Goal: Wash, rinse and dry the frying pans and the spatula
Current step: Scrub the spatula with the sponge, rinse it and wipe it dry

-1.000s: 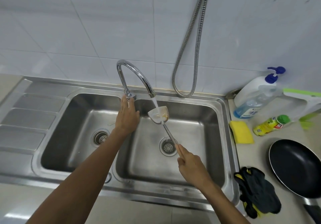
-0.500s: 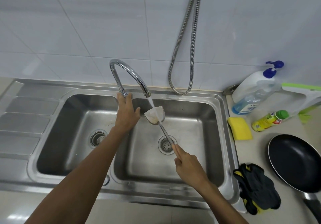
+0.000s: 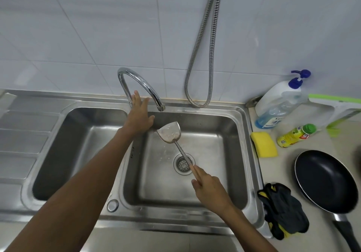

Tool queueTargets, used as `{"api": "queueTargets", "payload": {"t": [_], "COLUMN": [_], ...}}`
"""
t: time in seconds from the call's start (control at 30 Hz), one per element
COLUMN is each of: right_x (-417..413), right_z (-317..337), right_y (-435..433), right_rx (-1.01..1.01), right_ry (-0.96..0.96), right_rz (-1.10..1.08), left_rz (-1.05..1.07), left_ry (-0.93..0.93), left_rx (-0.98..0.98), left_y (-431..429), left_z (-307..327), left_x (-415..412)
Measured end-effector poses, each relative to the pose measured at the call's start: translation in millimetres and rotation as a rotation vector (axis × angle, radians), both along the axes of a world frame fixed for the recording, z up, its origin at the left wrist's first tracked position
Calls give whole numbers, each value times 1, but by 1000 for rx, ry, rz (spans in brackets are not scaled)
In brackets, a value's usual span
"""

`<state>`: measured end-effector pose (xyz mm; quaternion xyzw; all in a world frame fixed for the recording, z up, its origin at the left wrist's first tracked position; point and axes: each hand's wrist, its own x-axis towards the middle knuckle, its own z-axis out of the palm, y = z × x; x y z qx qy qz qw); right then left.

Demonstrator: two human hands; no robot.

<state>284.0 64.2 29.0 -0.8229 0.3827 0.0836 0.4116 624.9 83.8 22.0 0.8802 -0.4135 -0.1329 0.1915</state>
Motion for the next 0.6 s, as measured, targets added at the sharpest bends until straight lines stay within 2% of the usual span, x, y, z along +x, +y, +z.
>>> {"api": "queueTargets", "payload": {"t": [0.1,0.17,0.23,0.3,0.37,0.43,0.53,0.6], "right_x": [1,2,0,-1,-2,-2,-10,-17], "right_z": [3,5,3,1,1,8,18,17], "right_y": [2,6,9,10,14,20,5,-33], "right_rx": [21,49,82,99,108,127,130,-101], "right_ry": [-4,-12,-21,-14,-12,-37,-72,-101], "right_rz": [-27,-69,-123,-177,-201,-198,-212,-278], "left_rz": [110,281,392,402,392,449,513,560], "left_ry": [42,155,310,577,938,1198,1189,1197], "left_rx": [-153,-290,-305,-214,-147,-206,-274,-306], "left_y": [17,31,45,52,49,44,34,29], "left_z": [1,2,-11,-24,-28,-27,-27,-31], "left_x": [-26,-78,-139,-186,-213,-228,-235,-232]}}
